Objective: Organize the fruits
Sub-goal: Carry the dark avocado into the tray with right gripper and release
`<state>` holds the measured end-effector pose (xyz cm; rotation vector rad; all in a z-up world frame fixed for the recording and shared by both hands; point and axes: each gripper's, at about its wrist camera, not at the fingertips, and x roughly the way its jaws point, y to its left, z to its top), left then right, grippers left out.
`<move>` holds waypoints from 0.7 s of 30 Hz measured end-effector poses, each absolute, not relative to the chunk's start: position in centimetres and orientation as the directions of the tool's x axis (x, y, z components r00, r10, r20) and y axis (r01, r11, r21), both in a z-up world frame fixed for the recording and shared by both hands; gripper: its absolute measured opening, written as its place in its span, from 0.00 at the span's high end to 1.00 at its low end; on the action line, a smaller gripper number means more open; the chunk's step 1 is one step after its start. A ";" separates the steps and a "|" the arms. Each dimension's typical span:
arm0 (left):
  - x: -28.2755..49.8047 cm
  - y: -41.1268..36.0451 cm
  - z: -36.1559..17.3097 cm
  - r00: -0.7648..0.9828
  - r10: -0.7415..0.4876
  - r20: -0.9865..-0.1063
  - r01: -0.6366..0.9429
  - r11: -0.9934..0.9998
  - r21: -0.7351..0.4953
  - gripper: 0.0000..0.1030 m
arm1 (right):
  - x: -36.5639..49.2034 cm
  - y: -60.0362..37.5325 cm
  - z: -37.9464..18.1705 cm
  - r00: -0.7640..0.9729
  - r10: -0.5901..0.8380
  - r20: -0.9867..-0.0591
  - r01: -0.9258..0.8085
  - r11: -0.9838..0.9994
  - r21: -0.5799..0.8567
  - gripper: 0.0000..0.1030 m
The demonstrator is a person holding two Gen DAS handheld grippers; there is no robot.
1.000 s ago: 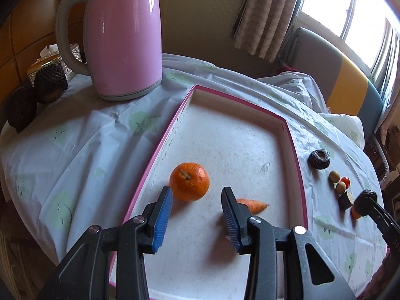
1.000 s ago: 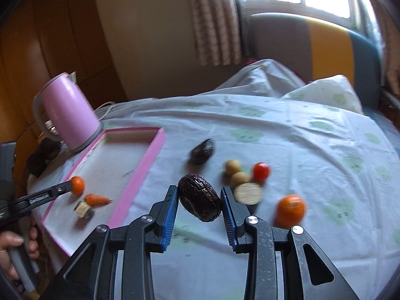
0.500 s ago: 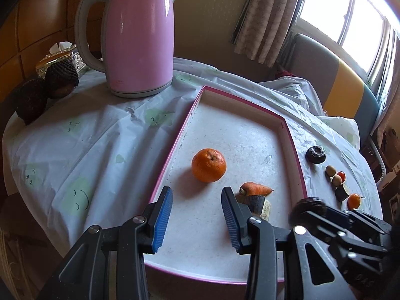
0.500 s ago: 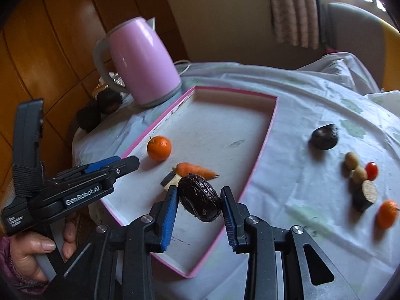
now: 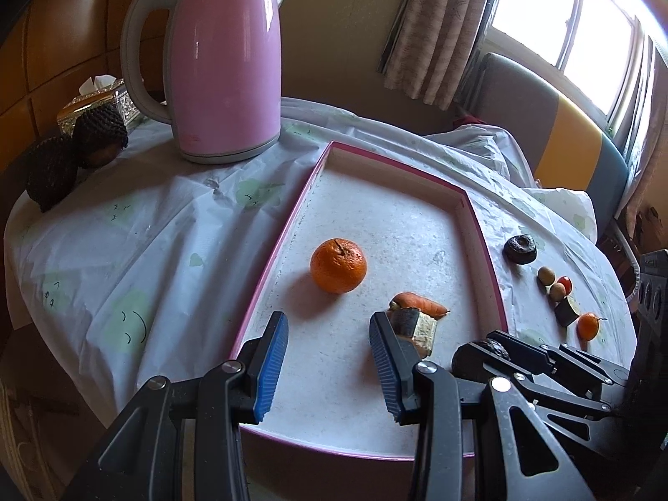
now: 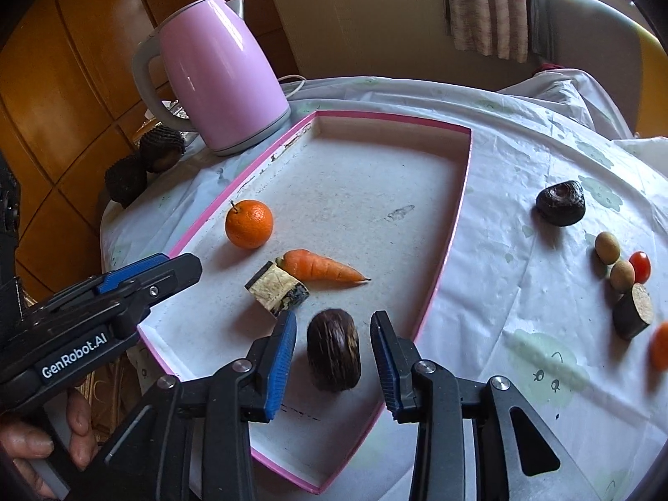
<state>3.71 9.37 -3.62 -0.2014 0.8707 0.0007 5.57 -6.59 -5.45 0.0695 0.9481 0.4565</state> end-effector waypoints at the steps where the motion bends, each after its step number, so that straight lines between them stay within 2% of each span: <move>1: 3.7 9.2 -3.6 0.646 -0.084 -0.758 -0.077 0.982 -0.174 0.60 | 5.5 -6.8 -5.4 0.499 0.407 -0.765 -0.342 0.904 0.257 0.63; 11: 3.3 7.6 -3.2 0.649 -0.087 -0.756 -0.040 0.988 -0.149 0.60 | 4.5 -8.7 -4.2 0.558 0.403 -0.726 -0.303 0.913 0.274 0.50; 17: 3.2 6.7 -3.0 0.647 -0.097 -0.756 -0.021 0.989 -0.145 0.60 | 4.3 -11.6 -4.4 0.587 0.368 -0.722 -0.210 0.930 0.303 0.48; 21: 3.1 6.1 -2.9 0.650 -0.122 -0.750 -0.001 0.987 -0.162 0.60 | 3.9 -14.2 -4.6 0.618 0.307 -0.724 -0.128 0.948 0.293 0.42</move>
